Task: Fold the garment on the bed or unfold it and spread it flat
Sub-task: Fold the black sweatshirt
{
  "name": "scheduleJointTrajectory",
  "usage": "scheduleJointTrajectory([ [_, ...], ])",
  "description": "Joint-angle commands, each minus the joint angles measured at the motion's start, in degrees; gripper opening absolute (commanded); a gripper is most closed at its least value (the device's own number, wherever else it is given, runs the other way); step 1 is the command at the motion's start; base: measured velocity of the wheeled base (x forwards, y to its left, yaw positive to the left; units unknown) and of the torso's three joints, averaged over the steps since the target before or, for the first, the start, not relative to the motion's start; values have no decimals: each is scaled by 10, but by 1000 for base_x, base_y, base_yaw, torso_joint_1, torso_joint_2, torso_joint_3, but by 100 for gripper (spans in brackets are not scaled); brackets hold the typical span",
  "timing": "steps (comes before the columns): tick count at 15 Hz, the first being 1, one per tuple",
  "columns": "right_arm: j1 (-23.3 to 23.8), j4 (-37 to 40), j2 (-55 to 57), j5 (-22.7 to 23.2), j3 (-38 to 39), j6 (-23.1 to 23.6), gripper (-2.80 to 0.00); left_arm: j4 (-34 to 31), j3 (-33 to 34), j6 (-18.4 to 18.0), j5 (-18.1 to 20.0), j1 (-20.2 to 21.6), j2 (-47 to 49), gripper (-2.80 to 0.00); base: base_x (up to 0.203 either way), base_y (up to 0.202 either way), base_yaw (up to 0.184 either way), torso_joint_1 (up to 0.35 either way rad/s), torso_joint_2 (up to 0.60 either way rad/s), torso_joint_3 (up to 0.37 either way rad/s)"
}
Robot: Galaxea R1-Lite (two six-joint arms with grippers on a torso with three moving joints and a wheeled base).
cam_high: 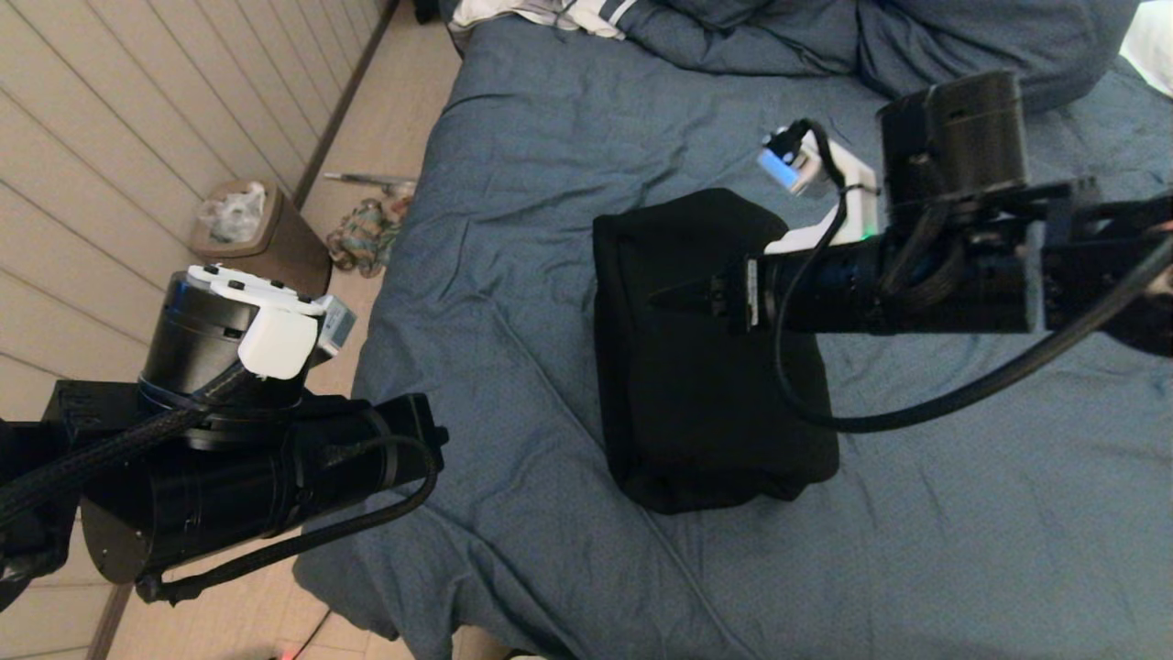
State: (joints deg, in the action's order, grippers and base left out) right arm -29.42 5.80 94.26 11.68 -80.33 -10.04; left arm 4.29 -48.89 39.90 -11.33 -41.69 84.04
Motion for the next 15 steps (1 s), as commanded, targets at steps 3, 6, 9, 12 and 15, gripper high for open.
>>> scheduleJointTrajectory([
  [3, 38, 35, -40, 3, -1, -3, -280, 0, 4, 3, -1, 0, 4, -280, 0, 0, 0, 0, 0, 0],
  [6, 42, 31, -34, 2, 67, 1, -280, 1, 8, 3, -1, 0, 13, -280, 0, 0, 0, 0, 0, 0],
  [9, 43, 8, 7, 6, 148, 2, -280, 10, 12, 3, -1, 0, 41, -280, 0, 0, 0, 0, 0, 0],
  [12, 60, -92, 71, 6, 191, 4, -280, 44, 23, 1, -2, 1, 56, -280, 0, 0, 0, 0, 0, 0],
  [15, 75, -125, 143, 6, 192, 3, -280, 51, 26, 0, -2, 1, 57, -280, 0, 0, 0, 0, 0, 0],
])
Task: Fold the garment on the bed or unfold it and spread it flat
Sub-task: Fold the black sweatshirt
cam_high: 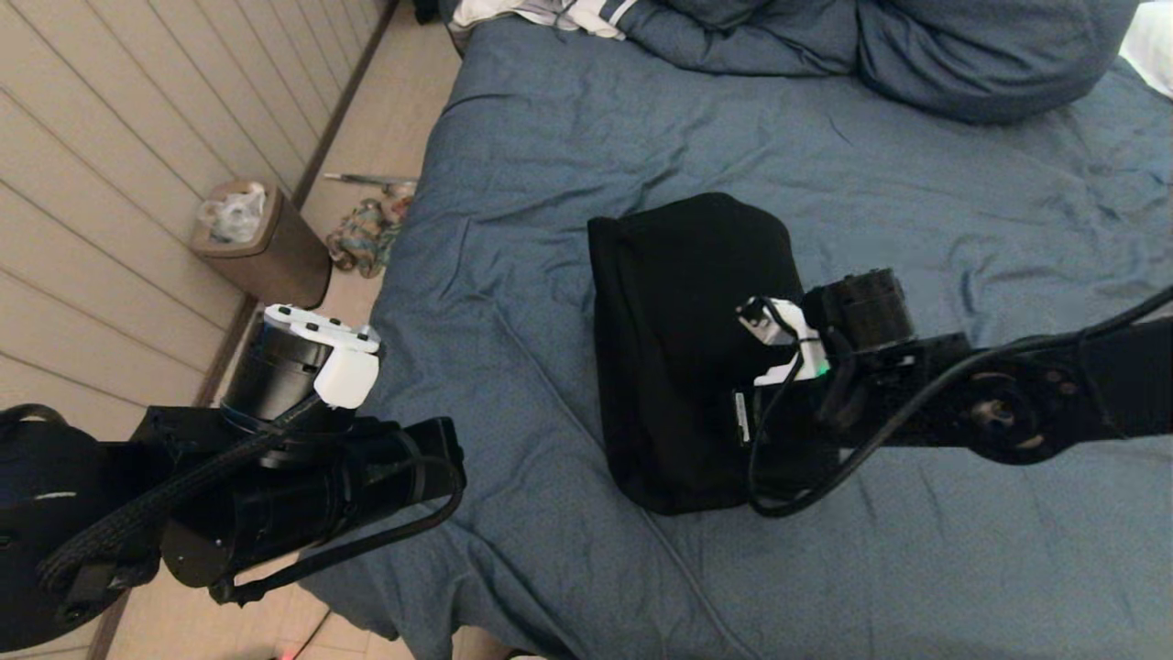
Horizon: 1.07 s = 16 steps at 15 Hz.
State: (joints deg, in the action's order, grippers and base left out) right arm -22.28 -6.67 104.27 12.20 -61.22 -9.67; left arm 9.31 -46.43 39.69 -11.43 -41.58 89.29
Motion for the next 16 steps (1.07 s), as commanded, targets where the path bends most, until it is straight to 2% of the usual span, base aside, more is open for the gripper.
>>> scheduleJointTrajectory([
  [1, 5, -4, 65, 0, -1, -1, -280, 1, 1, 2, -1, 0, 7, -280, 0, 0, 0, 0, 0, 0],
  [4, 6, -49, 95, 0, -2, 0, -280, 1, 0, 2, -1, 0, 7, -280, 0, 0, 0, 0, 0, 0],
  [6, 4, -50, 81, 1, -8, -1, -280, 1, 1, 2, -2, 0, 11, -280, 0, 0, 0, 0, 0, 0],
  [13, -4, -35, -108, -1, -20, -2, -280, 1, 1, 2, -1, 0, 16, -280, 0, 0, 0, 0, 0, 0],
  [16, -4, 27, -133, -2, -110, -4, -280, 1, 1, 2, 0, -1, 17, -280, 0, 0, 0, 0, 0, 0],
])
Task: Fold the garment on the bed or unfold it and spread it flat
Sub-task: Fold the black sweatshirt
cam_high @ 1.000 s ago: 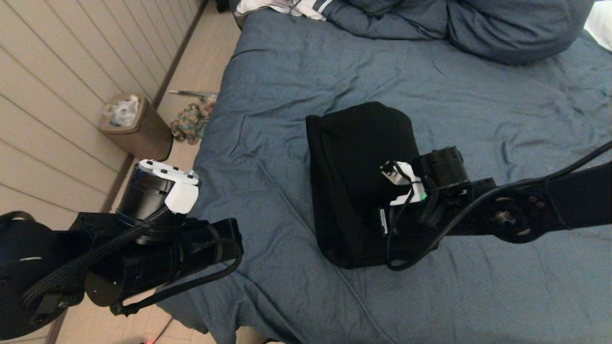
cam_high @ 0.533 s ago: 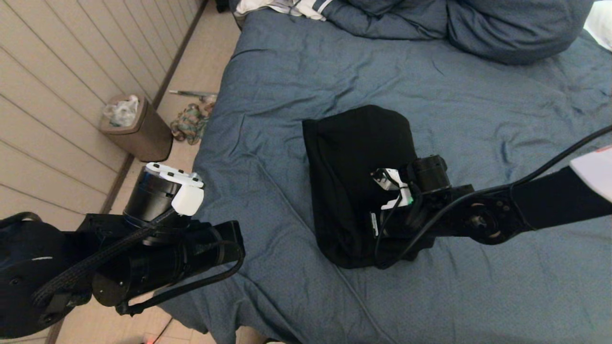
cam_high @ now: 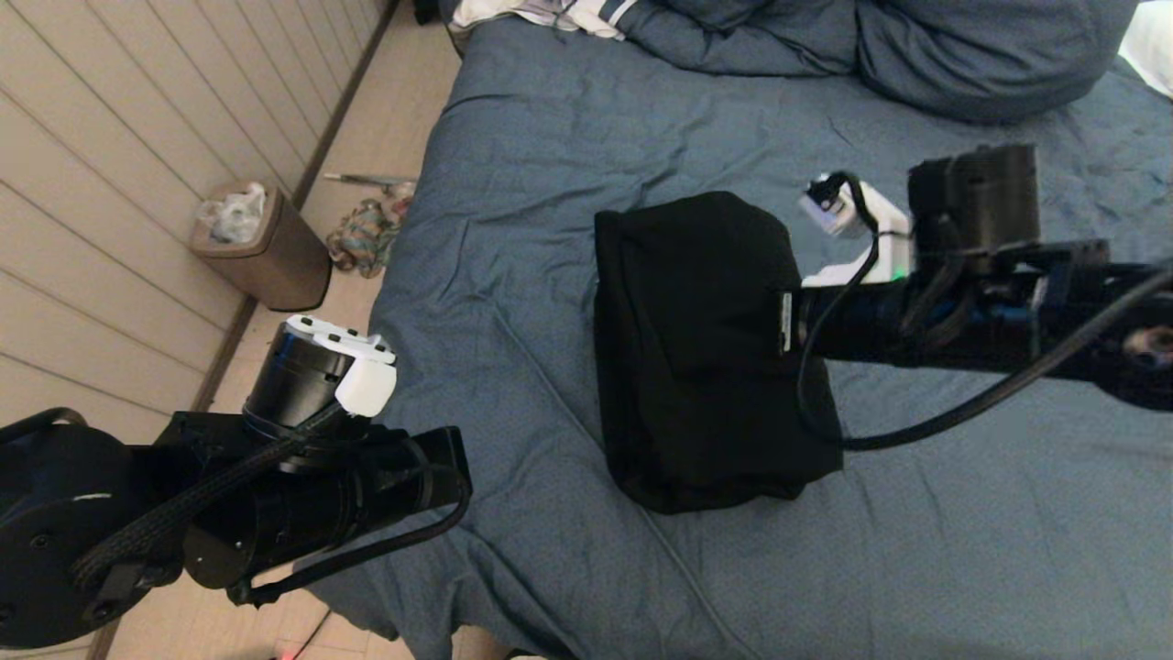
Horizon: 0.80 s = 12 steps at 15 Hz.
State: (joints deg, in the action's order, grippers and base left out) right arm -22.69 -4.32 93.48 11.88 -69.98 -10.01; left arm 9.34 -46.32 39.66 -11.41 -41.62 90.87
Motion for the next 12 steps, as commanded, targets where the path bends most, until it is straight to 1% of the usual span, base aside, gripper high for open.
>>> scheduleJointTrajectory([
  [1, 1, 18, -8, 0, -56, -3, -280, 1, 0, 2, -1, 0, 0, -280, 0, 0, 0, 0, 0, 0],
  [5, 5, 47, 147, -28, -185, -24, -280, 1, 3, 2, -1, 0, 1, -280, 0, 0, 0, 0, 0, 0],
  [7, 6, 51, 231, -35, -244, -50, -280, 1, 4, 2, -1, 0, 1, -280, 0, 0, 0, 0, 0, 0],
  [9, 5, 53, 302, -45, -288, -75, -280, 0, 5, 1, -1, 0, 8, -280, 0, 0, 0, 0, 0, 0],
  [11, 2, 60, 359, -63, -319, -82, -280, 1, 8, 1, -2, 0, 17, -280, 0, 0, 0, 0, 0, 0],
  [12, 0, 64, 371, -68, -327, -83, -280, 1, 8, 1, -2, 0, 17, -280, 0, 0, 0, 0, 0, 0],
])
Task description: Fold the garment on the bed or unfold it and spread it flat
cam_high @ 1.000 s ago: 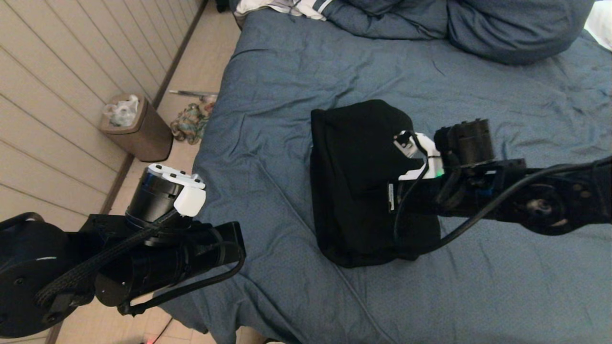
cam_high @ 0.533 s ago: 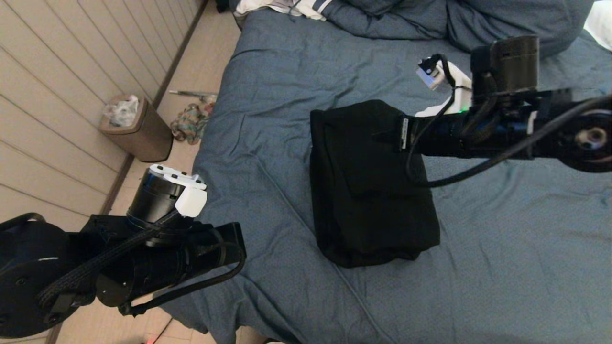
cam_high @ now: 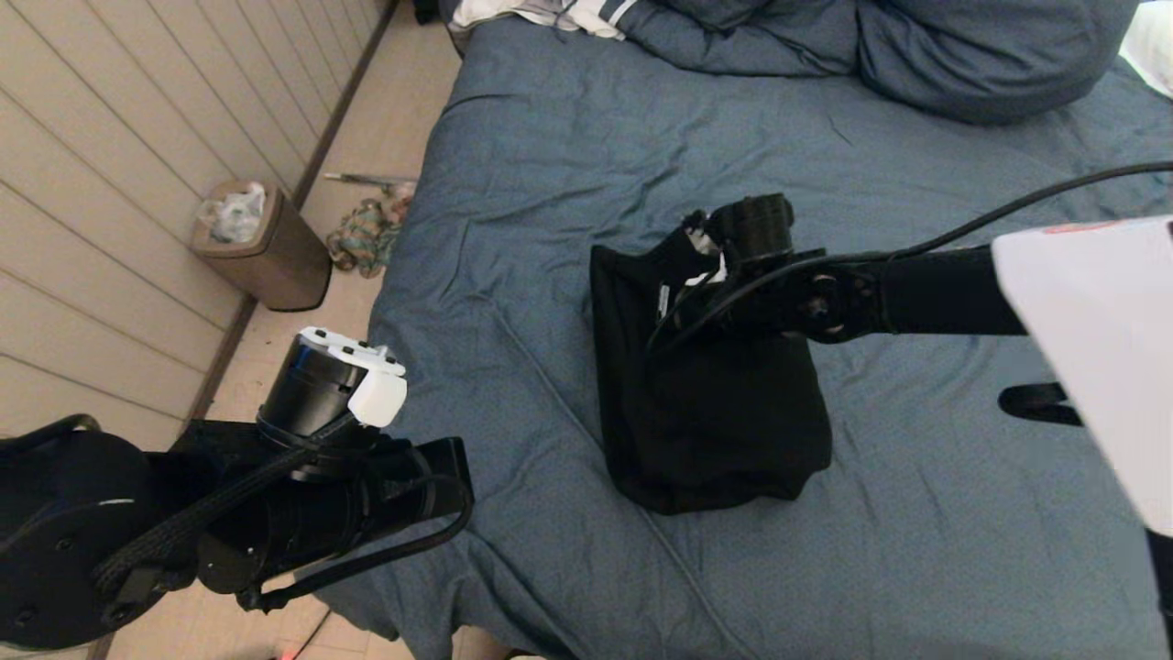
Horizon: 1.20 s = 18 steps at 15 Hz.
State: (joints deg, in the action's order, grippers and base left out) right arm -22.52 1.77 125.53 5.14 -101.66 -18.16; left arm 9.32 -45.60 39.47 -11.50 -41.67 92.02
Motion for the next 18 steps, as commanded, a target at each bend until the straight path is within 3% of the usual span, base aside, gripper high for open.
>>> scheduleJointTrajectory([
  [1, -2, 5, 55, -1, -10, -1, -280, 0, 1, 3, -1, 0, 4, -280, 0, 0, 0, 0, 0, 0],
  [7, 4, 24, 0, -2, -8, 5, -280, 1, 1, 2, -1, -1, -1, -280, 0, 0, 0, 0, 0, 0],
  [11, 5, 65, -143, -3, 11, 5, -280, -4, -4, -3, -7, 0, -71, -280, 0, 0, 0, 0, 0, 0],
  [13, 5, 87, -249, -3, 39, 9, -280, -18, -14, -27, -12, 0, -148, -280, 0, 0, 0, 0, 0, 0],
  [16, 5, 134, -438, -7, 106, 31, -280, -107, -41, -68, -39, 0, -292, -280, 0, 0, 0, 0, 0, 0],
  [18, 7, 187, -578, -23, 170, 40, -280, -207, -58, -90, -88, 0, -401, -280, 0, 0, 0, 0, 0, 0],
])
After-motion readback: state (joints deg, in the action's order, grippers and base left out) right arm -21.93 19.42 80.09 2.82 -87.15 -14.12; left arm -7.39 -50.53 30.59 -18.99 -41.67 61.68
